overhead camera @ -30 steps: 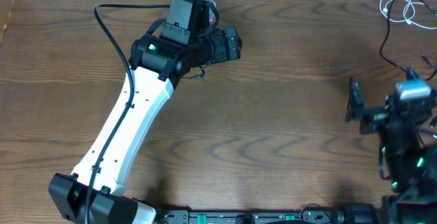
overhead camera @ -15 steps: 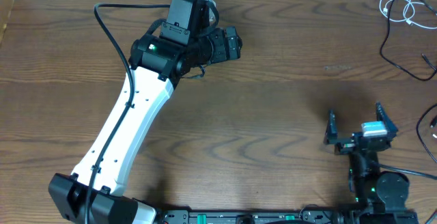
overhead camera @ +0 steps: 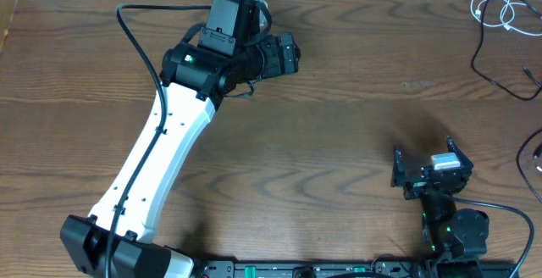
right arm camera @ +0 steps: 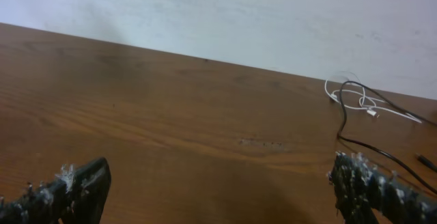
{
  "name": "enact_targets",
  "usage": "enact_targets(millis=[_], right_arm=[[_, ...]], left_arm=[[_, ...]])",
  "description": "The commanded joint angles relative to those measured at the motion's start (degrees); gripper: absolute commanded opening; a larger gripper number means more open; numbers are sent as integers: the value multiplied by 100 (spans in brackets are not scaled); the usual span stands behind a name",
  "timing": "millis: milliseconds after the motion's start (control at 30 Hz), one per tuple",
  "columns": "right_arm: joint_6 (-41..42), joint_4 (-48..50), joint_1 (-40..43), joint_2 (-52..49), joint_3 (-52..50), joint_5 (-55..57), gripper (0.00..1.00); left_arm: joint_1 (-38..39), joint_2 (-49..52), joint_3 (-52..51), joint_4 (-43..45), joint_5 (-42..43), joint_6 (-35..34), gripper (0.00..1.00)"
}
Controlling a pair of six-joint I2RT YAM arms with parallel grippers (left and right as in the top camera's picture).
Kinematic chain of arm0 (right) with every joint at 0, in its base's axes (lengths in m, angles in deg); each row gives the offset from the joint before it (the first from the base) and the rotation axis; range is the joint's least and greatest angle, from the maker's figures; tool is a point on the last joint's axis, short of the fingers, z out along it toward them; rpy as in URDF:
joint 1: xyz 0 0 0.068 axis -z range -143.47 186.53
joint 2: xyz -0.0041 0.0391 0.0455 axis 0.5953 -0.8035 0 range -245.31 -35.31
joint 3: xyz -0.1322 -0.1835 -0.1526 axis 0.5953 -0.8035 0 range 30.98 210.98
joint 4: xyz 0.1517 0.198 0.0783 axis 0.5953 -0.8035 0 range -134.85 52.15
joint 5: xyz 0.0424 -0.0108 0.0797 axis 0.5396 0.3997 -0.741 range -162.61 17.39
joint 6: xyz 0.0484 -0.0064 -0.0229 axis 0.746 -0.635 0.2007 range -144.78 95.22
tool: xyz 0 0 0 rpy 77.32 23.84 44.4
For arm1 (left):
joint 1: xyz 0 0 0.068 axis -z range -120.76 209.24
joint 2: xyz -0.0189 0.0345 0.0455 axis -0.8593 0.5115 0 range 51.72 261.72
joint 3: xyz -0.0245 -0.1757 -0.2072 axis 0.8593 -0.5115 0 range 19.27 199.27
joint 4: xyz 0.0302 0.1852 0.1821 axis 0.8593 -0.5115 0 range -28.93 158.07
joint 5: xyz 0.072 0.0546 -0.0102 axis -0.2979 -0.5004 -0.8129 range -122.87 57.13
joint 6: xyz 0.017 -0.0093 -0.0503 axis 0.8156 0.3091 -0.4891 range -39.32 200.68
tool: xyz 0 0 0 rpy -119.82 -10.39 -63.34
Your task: Untangle cables
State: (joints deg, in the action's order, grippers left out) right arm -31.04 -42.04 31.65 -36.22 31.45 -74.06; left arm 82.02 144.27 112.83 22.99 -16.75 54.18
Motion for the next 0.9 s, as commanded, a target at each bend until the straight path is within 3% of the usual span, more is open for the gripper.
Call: enact_targets(millis=[0, 867], right_arm=[[107, -11, -48, 61, -15, 46, 99], [107, -11, -46, 57, -15, 46, 99]], left_arm=[[13, -120, 42, -11, -79, 122, 92], [-13, -120, 42, -247, -302, 306, 92]])
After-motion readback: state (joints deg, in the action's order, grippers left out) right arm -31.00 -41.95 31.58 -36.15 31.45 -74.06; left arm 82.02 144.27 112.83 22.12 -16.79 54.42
